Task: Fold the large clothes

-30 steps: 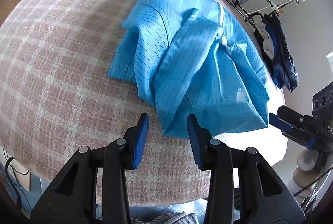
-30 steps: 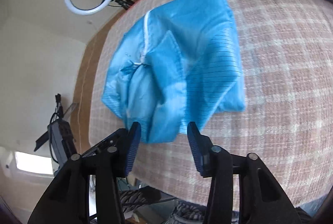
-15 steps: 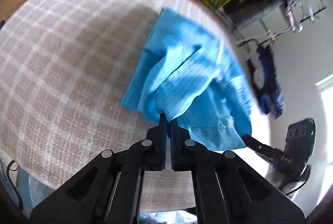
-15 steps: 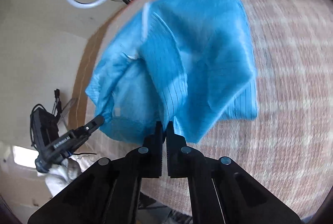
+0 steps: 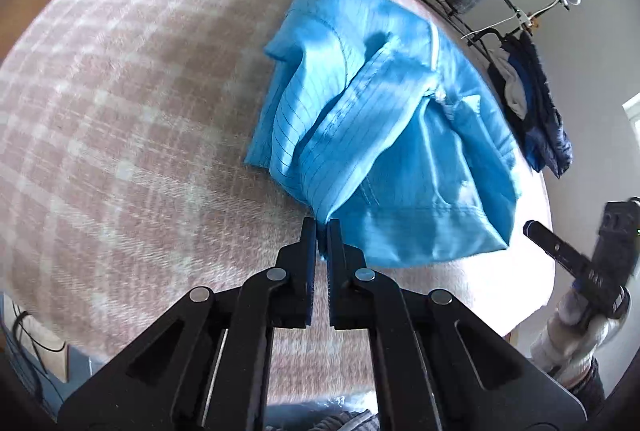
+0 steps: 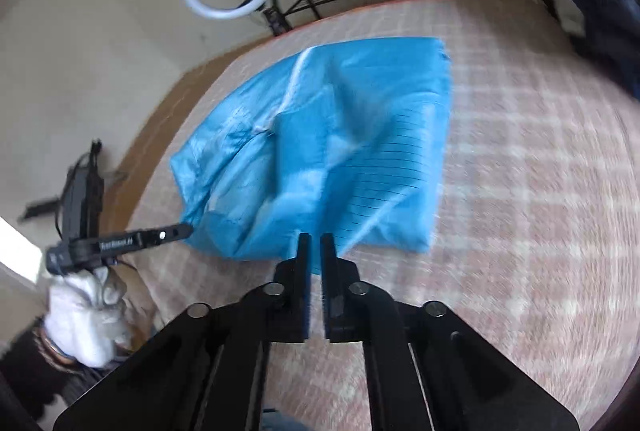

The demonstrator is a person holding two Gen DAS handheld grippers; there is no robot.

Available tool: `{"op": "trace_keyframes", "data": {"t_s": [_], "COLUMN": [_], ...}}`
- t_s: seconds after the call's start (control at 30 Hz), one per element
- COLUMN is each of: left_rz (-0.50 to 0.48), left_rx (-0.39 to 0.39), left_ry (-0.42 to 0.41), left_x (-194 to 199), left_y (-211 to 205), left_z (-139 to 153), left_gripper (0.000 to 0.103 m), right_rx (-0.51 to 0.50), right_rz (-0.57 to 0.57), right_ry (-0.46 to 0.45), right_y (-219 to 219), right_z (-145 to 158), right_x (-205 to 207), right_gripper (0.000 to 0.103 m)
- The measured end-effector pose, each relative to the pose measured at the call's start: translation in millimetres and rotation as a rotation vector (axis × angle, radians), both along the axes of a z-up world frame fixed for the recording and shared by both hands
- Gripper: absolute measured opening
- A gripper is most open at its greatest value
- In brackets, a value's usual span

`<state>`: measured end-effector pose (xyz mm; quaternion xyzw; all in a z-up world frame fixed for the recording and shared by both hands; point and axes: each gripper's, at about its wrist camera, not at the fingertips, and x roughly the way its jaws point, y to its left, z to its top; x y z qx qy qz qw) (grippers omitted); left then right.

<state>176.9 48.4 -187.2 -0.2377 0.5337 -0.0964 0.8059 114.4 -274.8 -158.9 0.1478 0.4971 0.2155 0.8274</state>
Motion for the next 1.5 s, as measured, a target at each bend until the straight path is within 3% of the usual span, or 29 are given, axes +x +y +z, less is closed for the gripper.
{"op": "trace_keyframes", "data": {"t_s": [0.03, 0.17, 0.27, 0.3, 0.33, 0.37, 0.57, 0.7, 0.77, 0.83, 0.93, 0.97, 1.03, 1.1, 1.3, 1.33, 1.4, 1.5], "left_rz": [0.007, 0.022, -0.019, -0.042, -0.065, -0.092, -0.28, -0.33, -0.34, -0.336, -0.293, -0.268, -0.186, -0.104, 0.052, 0.074, 0.063, 0.027], "left_rx": [-0.013, 0.03, 0.073, 0.086, 0.081, 0.067, 0.099, 0.176, 0.18, 0.155, 0.104, 0.098, 0.076, 0.053, -0.041, -0.092, -0.18, -0.207], "left_ry": [-0.009, -0.105, -0.174, -0.189, -0.2, -0.204, -0.142, -0.049, -0.035, -0.049, -0.117, -0.135, -0.169, -0.174, -0.035, 0.001, 0.046, 0.066], "left_x": [-3, -11, -5, -1, 2, 6, 24, 27, 24, 19, 16, 18, 32, 48, 111, 119, 128, 138], "left_y": [3, 4, -15, -23, -30, -38, -90, -106, -105, -97, -70, -58, -28, -3, 54, 60, 66, 61], "left_z": [5, 34, 54, 58, 61, 61, 34, -1, -3, 8, 40, 49, 64, 69, 29, 17, 1, -10], "left_gripper": [0.001, 0.001, 0.001, 0.001, 0.001, 0.001, 0.001, 0.001, 0.001, 0.001, 0.001, 0.007, 0.045, 0.055, 0.057, 0.057, 0.057, 0.057], "right_rx": [0.036, 0.127, 0.113, 0.108, 0.117, 0.134, 0.057, 0.023, -0.008, -0.05, -0.026, 0.001, 0.046, 0.099, 0.214, 0.237, 0.26, 0.259], "right_rz": [-0.045, -0.081, -0.058, -0.051, -0.038, -0.028, -0.042, -0.03, -0.009, 0.025, 0.044, 0.047, 0.035, 0.001, -0.097, -0.103, -0.115, -0.107], "right_ry": [0.018, 0.124, 0.166, 0.17, 0.183, 0.191, 0.053, 0.124, 0.167, 0.176, 0.142, 0.122, 0.08, 0.049, 0.09, 0.103, 0.124, 0.144], "right_y": [-14, -25, -3, 6, 11, 13, -4, -6, -2, -2, -16, -24, -41, -55, -72, -73, -65, -53], "right_z": [-3, -27, -40, -44, -48, -50, -1, -24, -37, -39, -20, -11, 3, 14, 1, -4, -10, -20], "right_x": [2, 20, 29, 30, 34, 32, 24, 22, 20, 16, 17, 18, 22, 33, 85, 94, 114, 132], "right_gripper": [0.043, 0.046, 0.045, 0.036, 0.012, 0.001, 0.0, 0.0, 0.0, 0.003, 0.006, 0.01, 0.044, 0.057, 0.057, 0.057, 0.057, 0.054]}}
